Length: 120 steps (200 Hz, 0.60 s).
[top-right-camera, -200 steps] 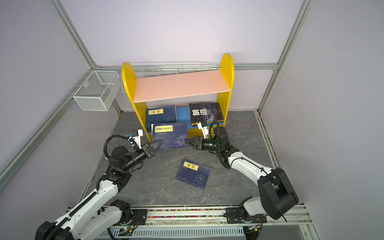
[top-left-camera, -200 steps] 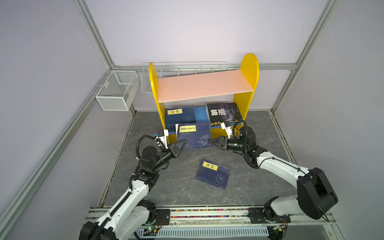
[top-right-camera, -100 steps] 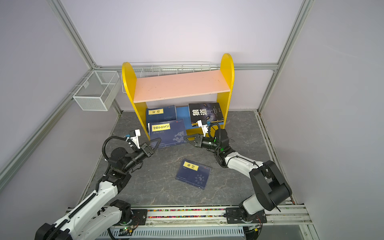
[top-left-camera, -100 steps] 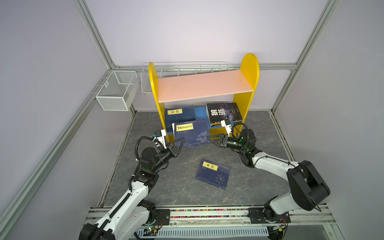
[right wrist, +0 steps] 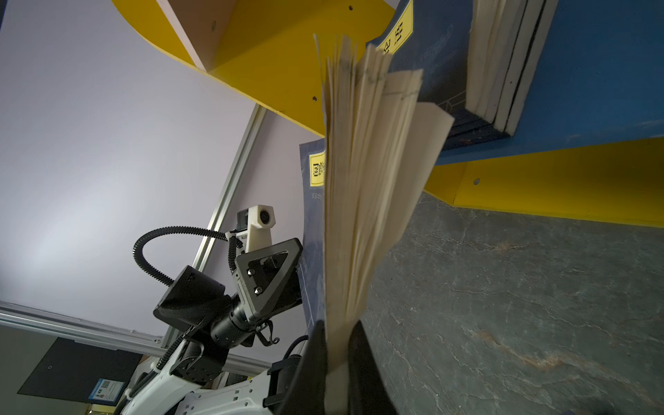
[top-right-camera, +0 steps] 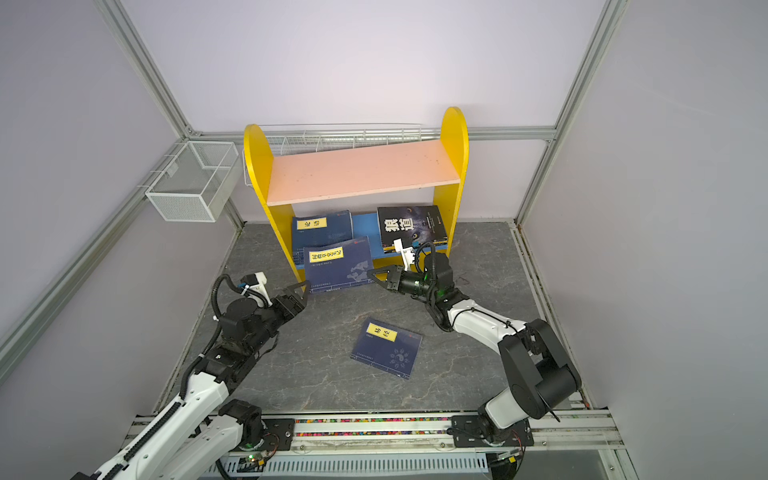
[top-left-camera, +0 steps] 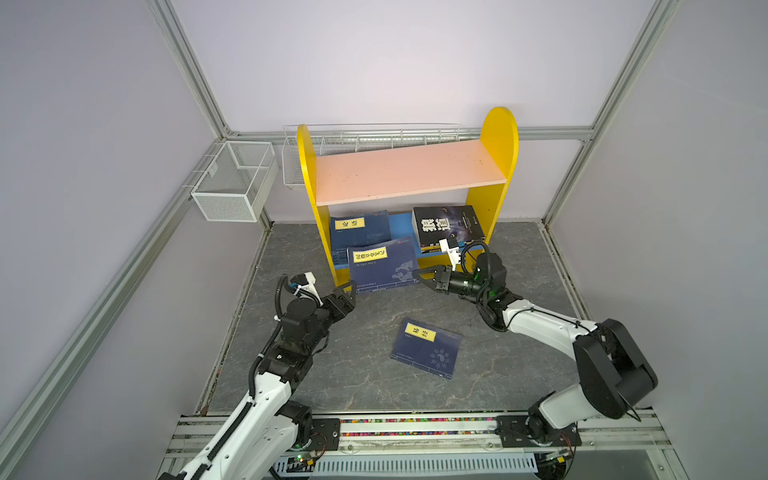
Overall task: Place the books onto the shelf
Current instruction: 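Carry the book toward the shelf with the right gripper while the left gripper withdraws, then lower the book onto the navy books on the shelf with the right gripper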
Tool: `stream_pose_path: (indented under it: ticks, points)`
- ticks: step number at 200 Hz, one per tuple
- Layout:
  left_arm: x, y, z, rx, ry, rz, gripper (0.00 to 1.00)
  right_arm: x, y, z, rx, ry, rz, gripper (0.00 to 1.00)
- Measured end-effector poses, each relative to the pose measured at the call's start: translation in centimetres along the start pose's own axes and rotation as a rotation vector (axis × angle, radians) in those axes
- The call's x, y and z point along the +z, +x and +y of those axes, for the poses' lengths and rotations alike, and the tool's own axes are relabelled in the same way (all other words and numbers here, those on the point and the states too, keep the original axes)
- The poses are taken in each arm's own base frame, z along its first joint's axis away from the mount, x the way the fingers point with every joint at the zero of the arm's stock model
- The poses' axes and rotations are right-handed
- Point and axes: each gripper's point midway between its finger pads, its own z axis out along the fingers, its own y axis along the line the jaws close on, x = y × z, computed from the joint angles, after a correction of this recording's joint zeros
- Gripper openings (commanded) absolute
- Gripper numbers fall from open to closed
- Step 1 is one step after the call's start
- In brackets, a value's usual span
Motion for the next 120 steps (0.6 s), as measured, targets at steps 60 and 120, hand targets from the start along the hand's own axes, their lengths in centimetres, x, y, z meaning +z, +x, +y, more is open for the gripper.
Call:
stream_pose_path:
  ticks: [60,120]
  points:
    - [-1.5,0.5,7.0,-0.040,-0.370,-0.023,0.86,-0.5,-2.4,0.4,-0.070,0.092,-0.002,0.07]
    - [-2.7,1.9,10.9,-0.058,-0.563,0.006,0.86,0.1,-6.0,2.5,-0.174,0.131,-0.010,0.07]
